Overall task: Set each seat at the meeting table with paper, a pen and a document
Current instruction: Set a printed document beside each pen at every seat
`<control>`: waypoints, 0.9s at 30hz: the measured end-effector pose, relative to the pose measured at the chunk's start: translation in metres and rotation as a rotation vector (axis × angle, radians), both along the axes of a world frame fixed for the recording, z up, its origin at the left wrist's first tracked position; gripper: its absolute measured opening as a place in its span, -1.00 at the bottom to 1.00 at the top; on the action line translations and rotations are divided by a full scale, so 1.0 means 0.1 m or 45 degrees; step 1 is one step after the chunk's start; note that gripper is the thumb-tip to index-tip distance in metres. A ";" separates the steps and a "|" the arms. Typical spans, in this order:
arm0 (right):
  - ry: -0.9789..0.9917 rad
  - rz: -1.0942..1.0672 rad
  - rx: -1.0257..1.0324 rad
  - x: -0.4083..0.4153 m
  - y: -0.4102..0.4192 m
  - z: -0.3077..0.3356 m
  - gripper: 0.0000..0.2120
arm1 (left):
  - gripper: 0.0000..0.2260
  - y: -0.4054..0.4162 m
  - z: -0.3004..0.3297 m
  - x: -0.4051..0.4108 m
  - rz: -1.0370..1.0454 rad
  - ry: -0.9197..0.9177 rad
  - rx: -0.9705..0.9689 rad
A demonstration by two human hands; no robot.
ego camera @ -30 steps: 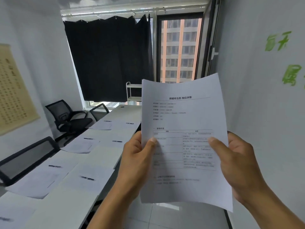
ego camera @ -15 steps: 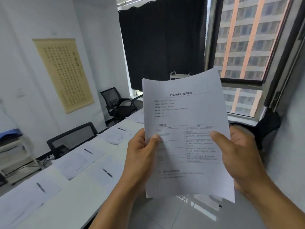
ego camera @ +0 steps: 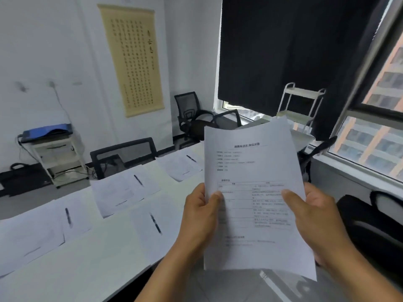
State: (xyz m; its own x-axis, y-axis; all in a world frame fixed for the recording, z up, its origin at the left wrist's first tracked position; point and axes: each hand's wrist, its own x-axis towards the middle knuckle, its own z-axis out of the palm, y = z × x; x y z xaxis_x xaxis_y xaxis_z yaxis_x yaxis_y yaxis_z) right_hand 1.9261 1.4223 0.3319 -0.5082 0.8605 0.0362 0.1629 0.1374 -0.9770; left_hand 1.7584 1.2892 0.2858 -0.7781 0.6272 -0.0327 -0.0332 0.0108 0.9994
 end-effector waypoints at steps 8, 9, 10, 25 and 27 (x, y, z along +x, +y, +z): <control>-0.165 0.181 -0.025 -0.98 0.54 -0.34 -0.85 | -0.84 0.26 -0.30 -0.70 0.179 -0.111 -0.087; -0.174 0.215 -0.029 -1.12 0.62 -0.39 -0.84 | -0.84 0.28 -0.33 -0.80 0.218 -0.111 -0.111; -0.179 0.254 -0.034 -1.28 0.72 -0.46 -0.84 | -0.85 0.33 -0.40 -0.92 0.255 -0.117 -0.127; -0.570 0.789 -0.060 -2.94 1.83 -1.97 -0.80 | -0.85 1.00 -1.49 -1.79 0.727 -0.367 -0.463; -0.676 0.883 -0.085 -3.06 1.84 -2.18 -0.79 | -0.85 0.99 -1.66 -1.79 0.779 -0.424 -0.504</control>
State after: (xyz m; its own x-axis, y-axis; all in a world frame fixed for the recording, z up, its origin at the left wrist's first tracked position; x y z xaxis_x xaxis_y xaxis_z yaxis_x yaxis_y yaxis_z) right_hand 1.6204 1.6060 0.1144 -0.8530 0.3433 -0.3930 0.4995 0.3190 -0.8055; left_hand 1.5790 1.3885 0.1196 -0.8907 -0.0146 -0.4544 -0.4437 0.2462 0.8617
